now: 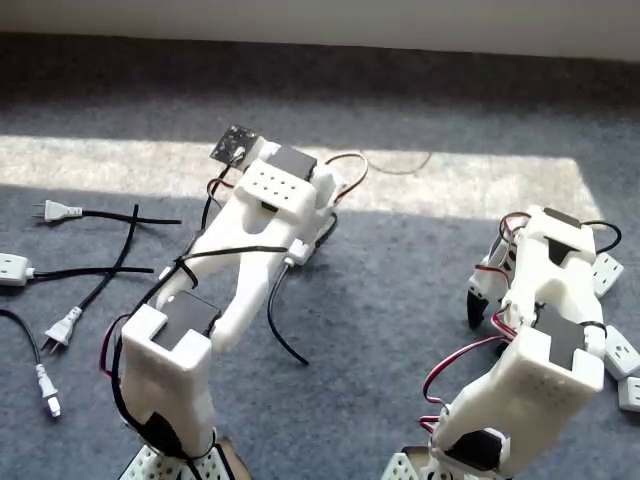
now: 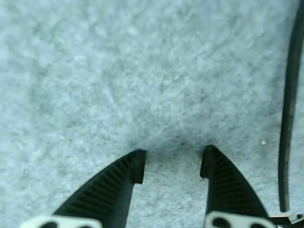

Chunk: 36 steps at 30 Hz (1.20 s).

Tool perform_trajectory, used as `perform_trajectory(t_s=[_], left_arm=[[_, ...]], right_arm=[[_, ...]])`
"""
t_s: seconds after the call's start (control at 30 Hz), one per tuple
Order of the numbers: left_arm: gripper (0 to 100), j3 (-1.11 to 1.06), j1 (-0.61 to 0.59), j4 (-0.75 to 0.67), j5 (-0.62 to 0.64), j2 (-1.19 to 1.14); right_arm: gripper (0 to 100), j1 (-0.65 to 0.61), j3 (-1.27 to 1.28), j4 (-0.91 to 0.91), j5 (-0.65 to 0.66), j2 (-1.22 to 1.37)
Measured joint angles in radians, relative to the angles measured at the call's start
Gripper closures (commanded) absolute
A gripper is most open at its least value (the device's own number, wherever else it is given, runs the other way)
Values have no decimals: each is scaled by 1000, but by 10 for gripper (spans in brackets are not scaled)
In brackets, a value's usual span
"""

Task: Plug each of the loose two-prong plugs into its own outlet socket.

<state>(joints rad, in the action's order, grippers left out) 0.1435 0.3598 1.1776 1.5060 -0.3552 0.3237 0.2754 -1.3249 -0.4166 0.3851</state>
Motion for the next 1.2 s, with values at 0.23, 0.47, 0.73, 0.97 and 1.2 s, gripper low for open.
perform_trajectory(t_s=[0.23, 0.47, 0.73, 0.97, 1.2], left_arm=[[994, 0, 23, -2, 0, -2], [994, -43, 23, -18, -2, 0], [994, -63, 29, -84, 0, -80], [994, 55, 81, 9, -2, -175], [994, 57, 192, 32, -3, -245]], right_arm=[[800, 0, 0, 0, 0, 0], [800, 0, 0, 0, 0, 0], [800, 0, 0, 0, 0, 0], [800, 0, 0, 0, 0, 0], [800, 0, 0, 0, 0, 0]])
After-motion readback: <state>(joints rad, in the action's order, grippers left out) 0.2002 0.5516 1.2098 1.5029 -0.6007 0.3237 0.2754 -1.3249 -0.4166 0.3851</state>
